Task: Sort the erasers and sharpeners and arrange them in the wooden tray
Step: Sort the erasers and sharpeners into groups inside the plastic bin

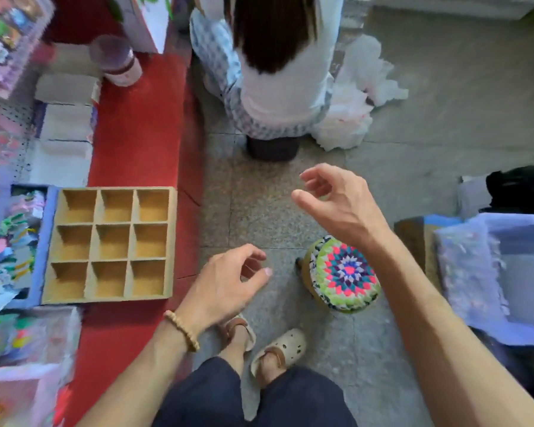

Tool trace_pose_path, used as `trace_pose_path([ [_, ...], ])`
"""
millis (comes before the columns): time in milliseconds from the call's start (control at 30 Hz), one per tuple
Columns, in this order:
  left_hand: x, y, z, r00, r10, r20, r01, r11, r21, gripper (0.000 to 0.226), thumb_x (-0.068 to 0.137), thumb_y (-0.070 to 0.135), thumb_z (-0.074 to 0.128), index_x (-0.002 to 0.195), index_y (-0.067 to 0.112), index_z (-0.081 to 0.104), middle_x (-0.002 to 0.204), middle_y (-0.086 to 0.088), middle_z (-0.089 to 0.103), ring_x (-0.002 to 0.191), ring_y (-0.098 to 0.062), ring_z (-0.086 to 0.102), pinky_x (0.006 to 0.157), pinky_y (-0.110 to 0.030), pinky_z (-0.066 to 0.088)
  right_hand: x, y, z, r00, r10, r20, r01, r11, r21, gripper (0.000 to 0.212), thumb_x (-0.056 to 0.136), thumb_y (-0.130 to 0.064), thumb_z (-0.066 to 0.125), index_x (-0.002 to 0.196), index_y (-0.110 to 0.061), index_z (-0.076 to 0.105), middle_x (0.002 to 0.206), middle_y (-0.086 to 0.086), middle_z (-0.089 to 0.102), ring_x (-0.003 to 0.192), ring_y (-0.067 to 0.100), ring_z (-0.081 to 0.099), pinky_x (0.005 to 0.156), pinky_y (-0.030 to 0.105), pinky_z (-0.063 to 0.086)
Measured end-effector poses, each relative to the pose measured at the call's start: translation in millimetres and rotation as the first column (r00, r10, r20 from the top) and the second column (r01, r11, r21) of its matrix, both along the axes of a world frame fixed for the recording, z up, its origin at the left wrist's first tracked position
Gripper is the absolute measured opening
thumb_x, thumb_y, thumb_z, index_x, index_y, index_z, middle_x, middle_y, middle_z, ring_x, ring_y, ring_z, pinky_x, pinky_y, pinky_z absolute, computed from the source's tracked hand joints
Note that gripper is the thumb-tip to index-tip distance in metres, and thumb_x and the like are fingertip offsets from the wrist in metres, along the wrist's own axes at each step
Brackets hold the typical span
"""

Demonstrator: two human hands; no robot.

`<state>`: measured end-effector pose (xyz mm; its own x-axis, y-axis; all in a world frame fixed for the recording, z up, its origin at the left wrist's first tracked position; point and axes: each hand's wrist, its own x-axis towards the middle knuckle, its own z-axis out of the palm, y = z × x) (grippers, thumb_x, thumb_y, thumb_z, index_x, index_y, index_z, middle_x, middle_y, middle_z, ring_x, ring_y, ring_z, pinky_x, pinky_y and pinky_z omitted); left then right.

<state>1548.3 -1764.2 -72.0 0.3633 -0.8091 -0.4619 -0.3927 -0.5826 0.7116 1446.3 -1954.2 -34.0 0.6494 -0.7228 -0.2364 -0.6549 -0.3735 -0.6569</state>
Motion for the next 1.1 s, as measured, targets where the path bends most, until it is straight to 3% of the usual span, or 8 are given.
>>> trace_pose_path([
  [167, -78.7, -55.5, 10.6, 0.969, -0.247, 0.032, 0.247, 0.969, -0.011, 0.021, 0.089, 0.035, 0.066, 0.107, 0.025, 0.066, 0.093, 0.012, 0.069, 0.086, -0.001, 0.064, 0.087, -0.03, 0.052, -113.4, -23.1, 17.3, 0.987, -0.159, -0.003, 0.159, 0.987, -0.003, 0.031, 0.087, -0.036, 0.07, 0.113, -0.018, 0.068, 0.097, 0.0, 0.068, 0.089, 0.012, 0.063, 0.087, 0.024, 0.047],
  [367, -169.1, -116.4, 24.8, 0.883, -0.469, 0.017, 0.469, 0.881, -0.061, 0.017, 0.09, 0.033, 0.066, 0.105, 0.026, 0.065, 0.09, 0.016, 0.067, 0.086, 0.002, 0.064, 0.083, -0.028, 0.054, -241.4, -57.3, 44.4, 0.925, -0.379, 0.038, 0.381, 0.923, -0.051, 0.029, 0.086, -0.032, 0.073, 0.11, -0.016, 0.069, 0.095, 0.0, 0.068, 0.087, 0.014, 0.064, 0.088, 0.029, 0.05],
  [633, -230.9, -238.9, 27.7, 0.738, -0.675, 0.012, 0.672, 0.731, -0.118, 0.011, 0.089, 0.029, 0.068, 0.099, 0.025, 0.067, 0.085, 0.014, 0.07, 0.08, 0.003, 0.065, 0.08, -0.026, 0.054, -329.2, -120.2, 49.7, 0.78, -0.625, 0.036, 0.625, 0.78, -0.007, 0.029, 0.086, -0.031, 0.072, 0.111, -0.018, 0.069, 0.096, -0.002, 0.068, 0.089, 0.012, 0.064, 0.086, 0.021, 0.047],
  [767, -253.0, -320.9, 6.1, 0.587, -0.809, 0.019, 0.805, 0.581, -0.118, 0.019, 0.09, 0.031, 0.067, 0.107, 0.022, 0.066, 0.089, 0.014, 0.069, 0.082, 0.003, 0.065, 0.081, -0.025, 0.053, -358.2, -163.8, 34.5, 0.657, -0.754, 0.0, 0.754, 0.657, -0.022, 0.031, 0.086, -0.032, 0.072, 0.114, -0.019, 0.069, 0.099, -0.002, 0.068, 0.092, 0.012, 0.064, 0.089, 0.023, 0.047],
  [933, -289.8, -409.7, -16.7, 0.301, -0.953, 0.041, 0.952, 0.298, -0.071, 0.026, 0.09, 0.035, 0.066, 0.112, 0.021, 0.065, 0.095, 0.008, 0.069, 0.085, -0.005, 0.065, 0.084, -0.031, 0.052, -398.5, -203.7, 12.7, 0.423, -0.906, 0.019, 0.906, 0.422, -0.041, 0.024, 0.085, -0.026, 0.073, 0.107, -0.017, 0.071, 0.096, -0.002, 0.07, 0.088, 0.013, 0.064, 0.089, 0.03, 0.05],
  [1000, -306.8, -433.6, -19.7, 0.233, -0.972, 0.042, 0.972, 0.231, -0.054, 0.027, 0.09, 0.037, 0.065, 0.111, 0.021, 0.065, 0.094, 0.008, 0.069, 0.084, -0.004, 0.065, 0.082, -0.031, 0.053, -419.7, -208.0, 5.3, 0.328, -0.944, 0.018, 0.944, 0.328, -0.026, 0.022, 0.086, -0.025, 0.073, 0.106, -0.018, 0.071, 0.093, -0.004, 0.068, 0.087, 0.012, 0.064, 0.087, 0.031, 0.051],
  [1100, -345.4, -462.9, -32.9, 0.163, -0.985, 0.05, 0.987, 0.163, -0.012, 0.029, 0.092, 0.041, 0.062, 0.113, 0.022, 0.064, 0.099, 0.009, 0.069, 0.088, -0.001, 0.064, 0.083, -0.029, 0.054, -465.6, -217.4, -17.6, 0.275, -0.961, -0.034, 0.961, 0.275, 0.019, 0.025, 0.087, -0.027, 0.072, 0.11, -0.019, 0.069, 0.096, -0.005, 0.067, 0.09, 0.011, 0.062, 0.09, 0.034, 0.052],
])
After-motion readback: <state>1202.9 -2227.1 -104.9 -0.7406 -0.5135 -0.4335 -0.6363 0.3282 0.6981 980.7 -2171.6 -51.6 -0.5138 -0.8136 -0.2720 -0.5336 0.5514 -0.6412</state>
